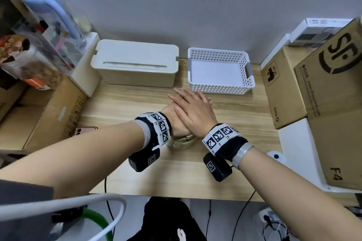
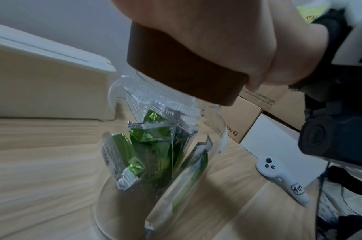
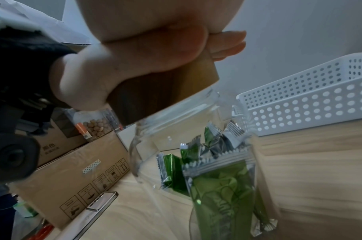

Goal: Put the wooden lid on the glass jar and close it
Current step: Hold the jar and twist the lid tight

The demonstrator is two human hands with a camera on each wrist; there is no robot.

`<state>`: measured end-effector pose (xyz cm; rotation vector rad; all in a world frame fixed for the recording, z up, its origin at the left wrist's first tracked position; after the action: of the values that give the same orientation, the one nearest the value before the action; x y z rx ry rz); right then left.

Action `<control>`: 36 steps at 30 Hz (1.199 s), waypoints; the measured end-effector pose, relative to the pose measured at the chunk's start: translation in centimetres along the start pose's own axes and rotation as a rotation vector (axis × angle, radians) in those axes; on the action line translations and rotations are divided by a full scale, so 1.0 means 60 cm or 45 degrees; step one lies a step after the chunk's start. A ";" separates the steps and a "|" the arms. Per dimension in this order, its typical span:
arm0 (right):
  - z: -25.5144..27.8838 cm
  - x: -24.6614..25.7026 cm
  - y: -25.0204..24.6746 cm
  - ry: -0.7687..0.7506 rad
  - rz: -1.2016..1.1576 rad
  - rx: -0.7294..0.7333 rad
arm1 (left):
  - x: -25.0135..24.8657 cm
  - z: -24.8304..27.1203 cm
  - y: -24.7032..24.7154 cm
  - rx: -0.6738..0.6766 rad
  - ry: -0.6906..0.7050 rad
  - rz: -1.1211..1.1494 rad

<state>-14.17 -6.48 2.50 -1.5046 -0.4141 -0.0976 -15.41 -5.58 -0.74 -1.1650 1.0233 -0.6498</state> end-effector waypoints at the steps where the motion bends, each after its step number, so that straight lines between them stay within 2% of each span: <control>1: 0.000 0.000 -0.001 0.003 -0.001 0.005 | -0.001 0.001 -0.002 0.012 -0.004 -0.003; 4: -0.005 -0.007 -0.006 0.035 -0.093 0.066 | 0.014 0.008 -0.014 0.163 -0.160 0.153; 7: -0.013 -0.040 -0.013 0.158 -0.208 0.087 | 0.034 0.015 -0.049 0.148 -0.221 0.200; 10: -0.004 -0.076 -0.016 0.282 -0.323 0.078 | 0.100 0.058 -0.059 0.163 -0.445 0.341; 13: 0.015 -0.081 0.004 0.320 -0.446 0.194 | 0.143 0.112 -0.046 0.096 -0.628 0.600; 15: 0.025 -0.072 0.017 0.328 -0.565 0.281 | 0.154 0.138 -0.016 0.143 -0.735 0.599; 17: 0.026 -0.060 0.022 0.285 -0.587 0.332 | 0.144 0.148 0.022 0.223 -0.730 0.598; 19: 0.022 -0.044 0.018 0.175 -0.486 0.359 | 0.124 0.145 0.044 0.205 -0.651 0.648; 23: 0.013 -0.002 0.018 -0.076 -0.156 0.432 | 0.115 0.132 0.049 -0.090 -0.646 0.898; 25: 0.010 0.010 0.022 -0.125 -0.033 0.470 | 0.117 0.127 0.051 -0.182 -0.676 0.947; 30: 0.007 0.014 0.016 -0.116 0.076 0.486 | 0.113 0.123 0.053 -0.171 -0.664 0.918; 36: 0.009 0.009 0.004 0.004 0.116 0.339 | 0.117 0.124 0.054 -0.213 -0.663 0.951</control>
<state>-13.71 -5.86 2.46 -1.2582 -0.3410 0.0264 -5.99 -7.38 -5.57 -0.9203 0.9693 0.3225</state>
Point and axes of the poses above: each hand's wrist, its own z-axis away from the middle knuckle, its own y-axis out of the palm, x = y × z, the point moved 10 cm from there along -z, towards the middle knuckle
